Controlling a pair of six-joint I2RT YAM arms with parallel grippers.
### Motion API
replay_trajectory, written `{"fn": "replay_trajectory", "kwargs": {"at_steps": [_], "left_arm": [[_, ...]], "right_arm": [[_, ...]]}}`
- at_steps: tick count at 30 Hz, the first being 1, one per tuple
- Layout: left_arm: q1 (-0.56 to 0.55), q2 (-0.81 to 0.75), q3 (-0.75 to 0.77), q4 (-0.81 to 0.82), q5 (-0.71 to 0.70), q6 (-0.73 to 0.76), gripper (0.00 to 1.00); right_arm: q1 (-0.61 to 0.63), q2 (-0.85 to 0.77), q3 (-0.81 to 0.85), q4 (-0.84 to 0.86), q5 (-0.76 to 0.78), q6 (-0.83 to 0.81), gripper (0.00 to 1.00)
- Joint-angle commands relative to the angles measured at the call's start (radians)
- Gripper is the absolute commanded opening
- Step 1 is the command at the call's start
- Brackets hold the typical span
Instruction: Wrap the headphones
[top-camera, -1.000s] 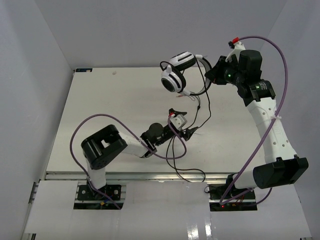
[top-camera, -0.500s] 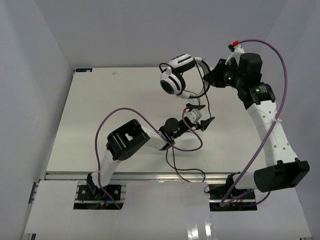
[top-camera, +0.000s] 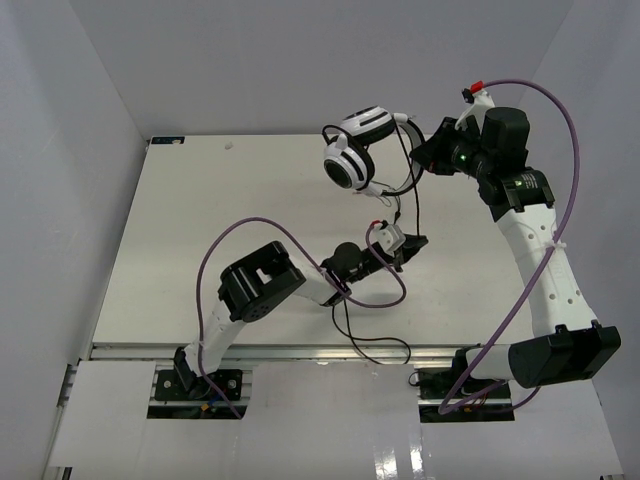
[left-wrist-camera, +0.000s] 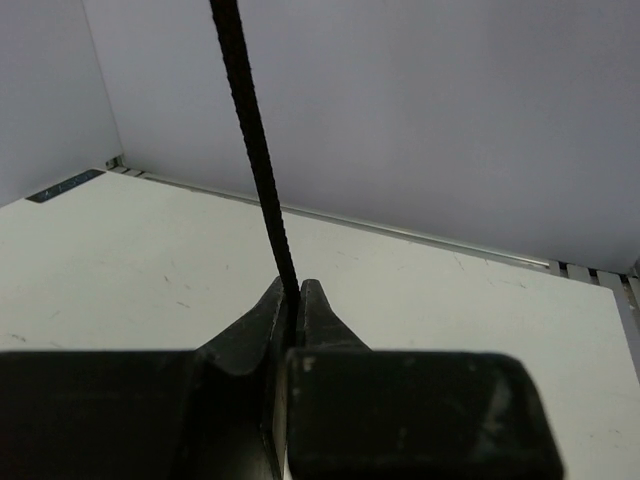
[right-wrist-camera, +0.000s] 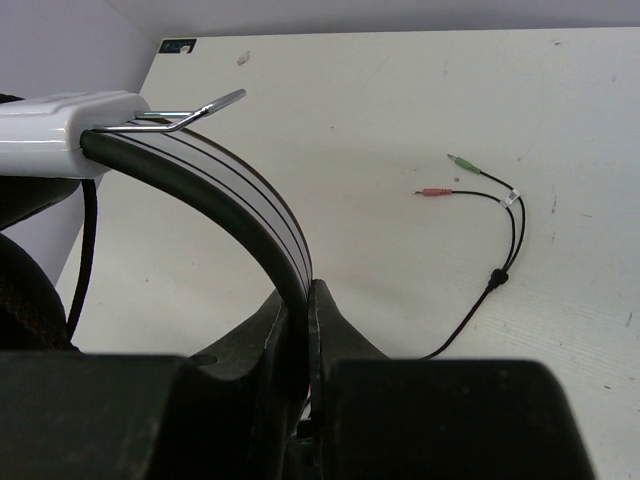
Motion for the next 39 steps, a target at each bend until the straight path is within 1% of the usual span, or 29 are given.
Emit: {"fn": "replay_trajectory", "kwargs": {"at_steps": [1, 3, 5, 9, 15, 17, 20, 22, 25, 28, 31, 35, 39], "left_arm": [[-0.011, -0.153, -0.09, 0.09, 0.007, -0.037, 0.0], [-0.011, -0.226, -0.169, 0.11, 0.004, -0.045, 0.0], [-0.011, -0.285, -0.222, 0.09, 0.028, -0.036, 0.0], [-0.022, -0.461, -0.369, -0.001, 0.1, -0.025, 0.0], [-0.05, -0.657, -0.451, -0.192, 0.205, 0.002, 0.0], [-0.051, -0.725, -0.49, -0.229, 0.202, 0.005, 0.0], [-0.04, -0.794, -0.559, -0.288, 0.149, 0.036, 0.0], [-0.009, -0.823, -0.589, -0.327, 0.148, 0.037, 0.0], [0.033, -0.834, -0.622, -0.342, 0.154, 0.037, 0.0], [0.088, -0.814, -0.607, -0.388, 0.184, 0.037, 0.0], [0.144, -0.801, -0.603, -0.37, 0.197, 0.037, 0.0], [0.184, -0.809, -0.595, -0.379, 0.209, 0.065, 0.0], [0.219, -0.792, -0.582, -0.397, 0.223, 0.081, 0.0]], "right_arm": [[-0.018, -0.028, 0.014, 0.091, -0.001, 0.03, 0.08], [-0.022, -0.028, 0.017, 0.088, 0.012, 0.022, 0.08], [-0.025, -0.026, 0.019, 0.085, 0.028, 0.01, 0.08], [-0.028, -0.022, 0.036, 0.074, 0.07, -0.017, 0.08], [-0.034, -0.003, 0.032, 0.065, 0.131, -0.041, 0.08], [-0.039, -0.004, 0.035, 0.06, 0.134, -0.047, 0.08], [-0.047, -0.014, 0.045, 0.054, 0.111, -0.048, 0.08], [-0.054, -0.022, 0.054, 0.049, 0.084, -0.047, 0.08], [-0.059, -0.036, 0.073, 0.032, 0.049, -0.056, 0.08], [-0.062, -0.056, 0.08, 0.02, -0.014, -0.059, 0.08], [-0.061, -0.08, 0.077, 0.007, -0.054, -0.072, 0.08], [-0.068, -0.085, 0.085, -0.036, -0.063, -0.109, 0.08], [-0.073, -0.092, 0.074, -0.046, -0.115, -0.107, 0.08]]}}
